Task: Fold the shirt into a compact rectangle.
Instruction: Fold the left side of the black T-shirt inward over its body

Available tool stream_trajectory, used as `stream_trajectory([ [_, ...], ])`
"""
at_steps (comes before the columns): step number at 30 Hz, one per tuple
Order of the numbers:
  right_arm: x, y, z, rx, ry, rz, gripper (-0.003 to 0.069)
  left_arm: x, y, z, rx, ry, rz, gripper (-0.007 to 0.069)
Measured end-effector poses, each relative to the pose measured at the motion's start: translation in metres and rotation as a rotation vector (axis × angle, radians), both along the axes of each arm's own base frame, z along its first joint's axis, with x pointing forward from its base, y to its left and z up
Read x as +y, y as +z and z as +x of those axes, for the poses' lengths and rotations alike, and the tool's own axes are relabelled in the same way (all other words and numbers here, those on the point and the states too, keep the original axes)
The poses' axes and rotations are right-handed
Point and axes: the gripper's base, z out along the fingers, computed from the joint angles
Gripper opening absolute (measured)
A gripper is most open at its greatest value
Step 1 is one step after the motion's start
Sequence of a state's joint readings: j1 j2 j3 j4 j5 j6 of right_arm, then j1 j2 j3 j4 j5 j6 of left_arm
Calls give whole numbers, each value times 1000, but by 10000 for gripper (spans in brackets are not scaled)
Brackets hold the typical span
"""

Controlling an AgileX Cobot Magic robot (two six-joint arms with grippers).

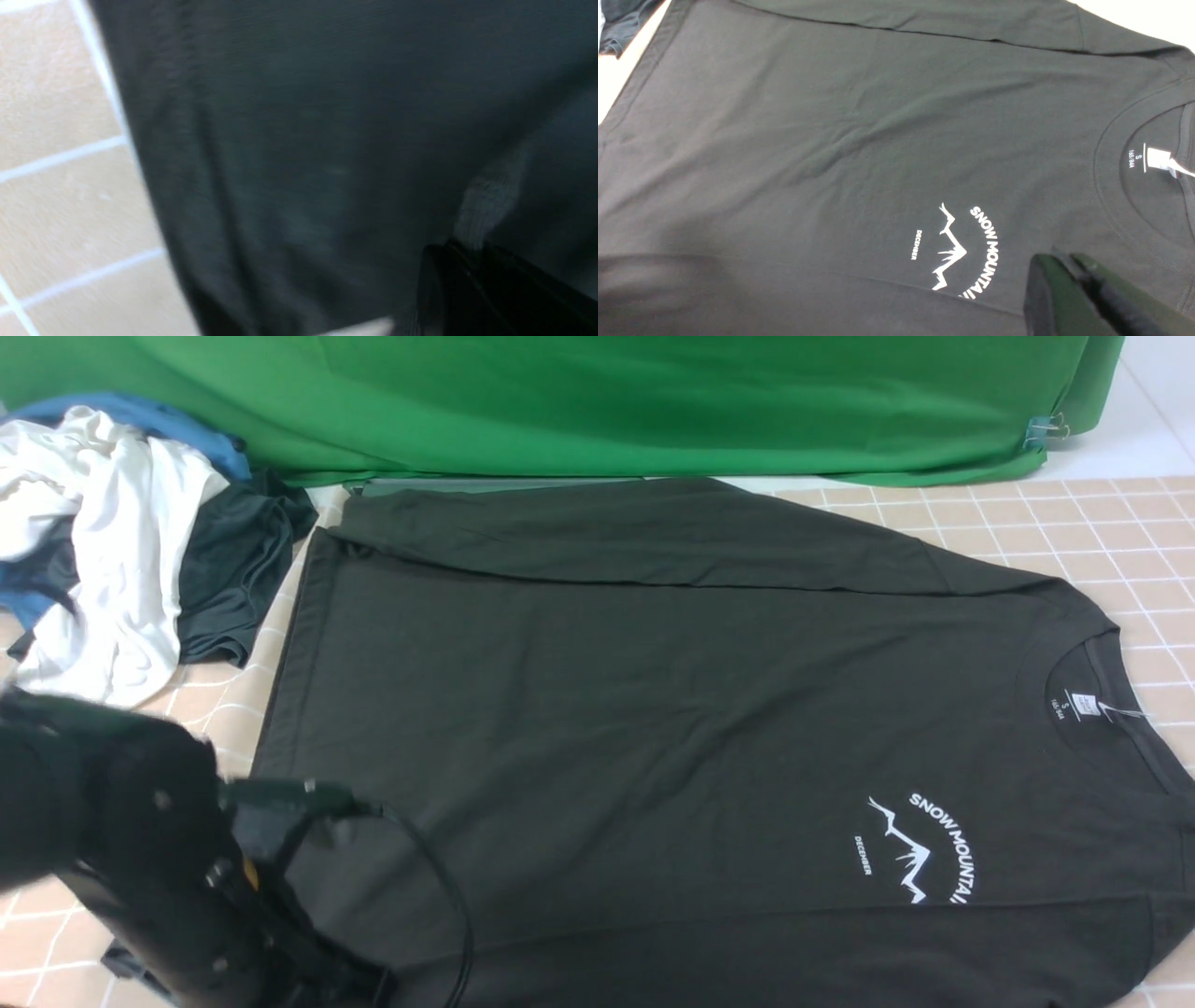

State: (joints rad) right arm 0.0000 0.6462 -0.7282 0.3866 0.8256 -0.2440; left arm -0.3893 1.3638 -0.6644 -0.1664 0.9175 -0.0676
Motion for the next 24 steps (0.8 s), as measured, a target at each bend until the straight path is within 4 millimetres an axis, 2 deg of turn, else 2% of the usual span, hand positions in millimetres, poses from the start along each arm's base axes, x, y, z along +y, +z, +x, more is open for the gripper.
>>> stream_trajectory([
  [3,0,0,0,-1,0,-1,50,-3,21,1,-38,8,-45,33],
  [4,0,0,0,-2,1,-2,51,-5,36,4,-73,4,-64,33],
  [6,0,0,0,-6,0,-3,52,-6,53,11,-126,-10,-62,33],
  [9,0,1,1,-12,-2,-2,52,-6,78,30,-233,-14,-25,33],
  [13,0,1,1,-15,-3,-2,57,-7,102,60,-343,-29,60,33],
  [18,0,1,1,-16,-3,-2,60,-13,108,95,-391,-42,145,33],
  [24,0,1,1,-17,-2,-5,68,-20,97,134,-390,-50,205,33],
])
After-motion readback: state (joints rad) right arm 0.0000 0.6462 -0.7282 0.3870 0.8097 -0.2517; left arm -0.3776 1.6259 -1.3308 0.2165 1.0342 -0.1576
